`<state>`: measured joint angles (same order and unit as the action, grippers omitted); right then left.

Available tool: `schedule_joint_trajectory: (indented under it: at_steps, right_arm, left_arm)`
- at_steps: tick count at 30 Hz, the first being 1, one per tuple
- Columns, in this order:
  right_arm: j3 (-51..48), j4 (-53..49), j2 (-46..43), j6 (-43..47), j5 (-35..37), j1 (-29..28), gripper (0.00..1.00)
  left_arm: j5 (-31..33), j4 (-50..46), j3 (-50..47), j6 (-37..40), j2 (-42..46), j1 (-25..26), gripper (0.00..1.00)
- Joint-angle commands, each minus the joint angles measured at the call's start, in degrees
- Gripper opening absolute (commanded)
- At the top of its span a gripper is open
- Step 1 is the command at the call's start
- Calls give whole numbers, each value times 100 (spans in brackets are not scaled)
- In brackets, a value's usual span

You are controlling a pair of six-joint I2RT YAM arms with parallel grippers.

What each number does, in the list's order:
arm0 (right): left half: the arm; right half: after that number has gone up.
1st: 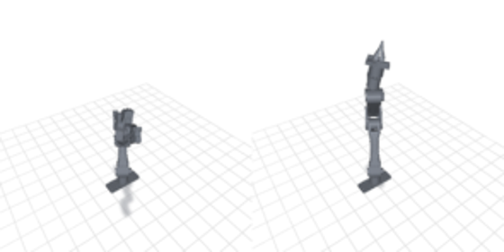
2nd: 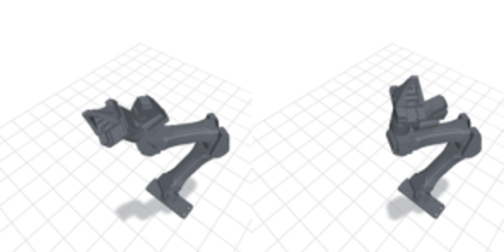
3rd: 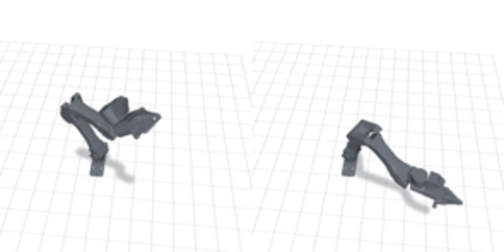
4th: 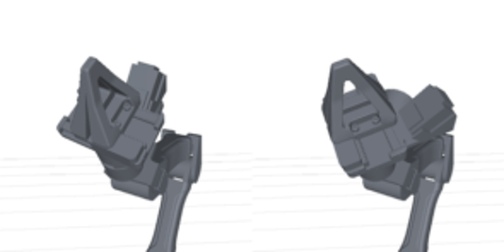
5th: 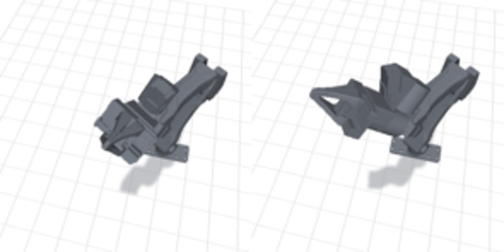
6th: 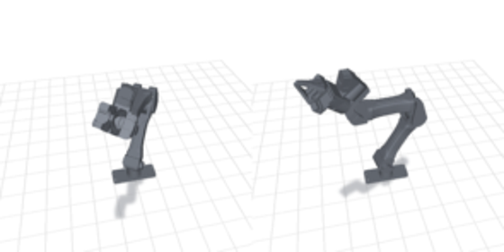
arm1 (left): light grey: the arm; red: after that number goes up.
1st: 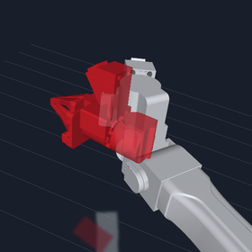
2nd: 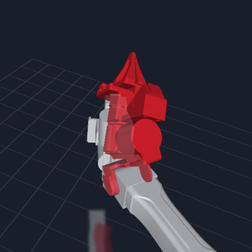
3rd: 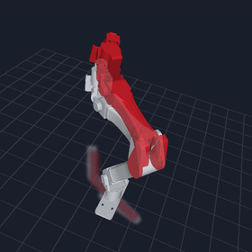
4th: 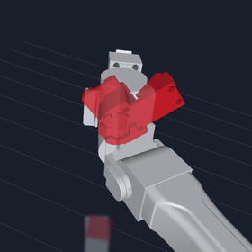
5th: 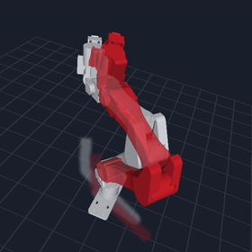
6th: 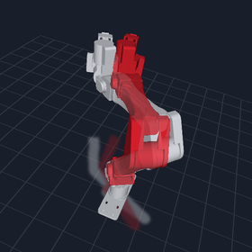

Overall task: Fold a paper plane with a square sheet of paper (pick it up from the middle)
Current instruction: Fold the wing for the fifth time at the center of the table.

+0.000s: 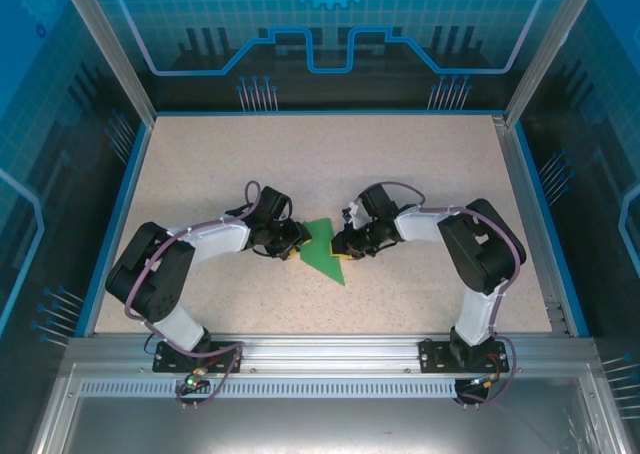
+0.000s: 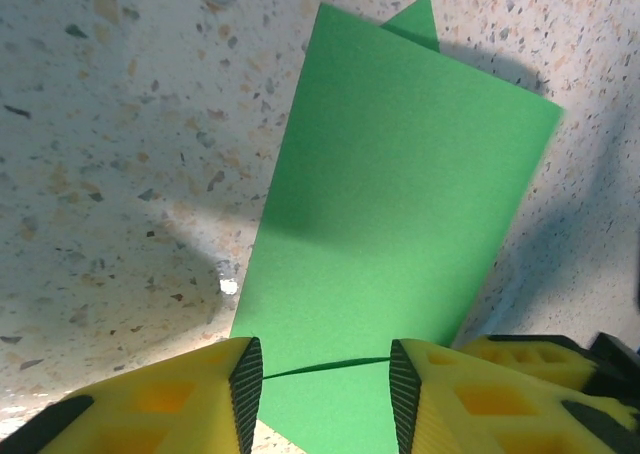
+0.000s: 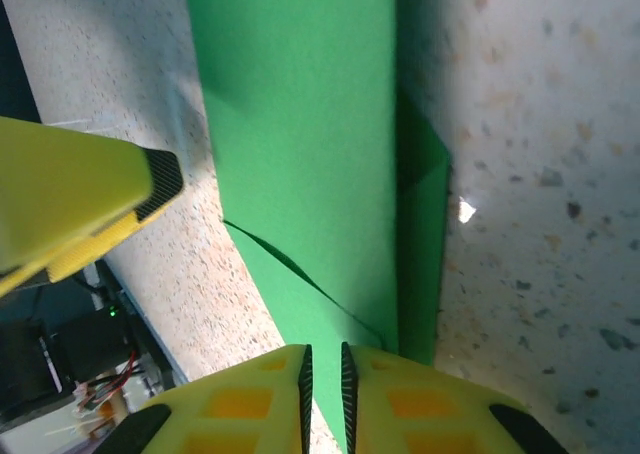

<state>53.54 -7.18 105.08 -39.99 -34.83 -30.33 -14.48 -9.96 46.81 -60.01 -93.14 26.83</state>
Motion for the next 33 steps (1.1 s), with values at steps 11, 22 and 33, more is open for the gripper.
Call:
schedule_joint_trajectory:
  at_steps: [11, 22, 33]
  right_arm:
    - [905, -1186, 409, 454, 1149, -362, 17]
    - [448, -662, 589, 149, 867, 11, 18]
    - [79, -47, 866, -248, 327, 292, 18]
  left_arm:
    - [-20, -61, -63, 14, 29, -30, 42]
    - [20, -138, -70, 55, 101, -31, 43]
    - [-234, 119, -106, -164, -127, -31, 44]
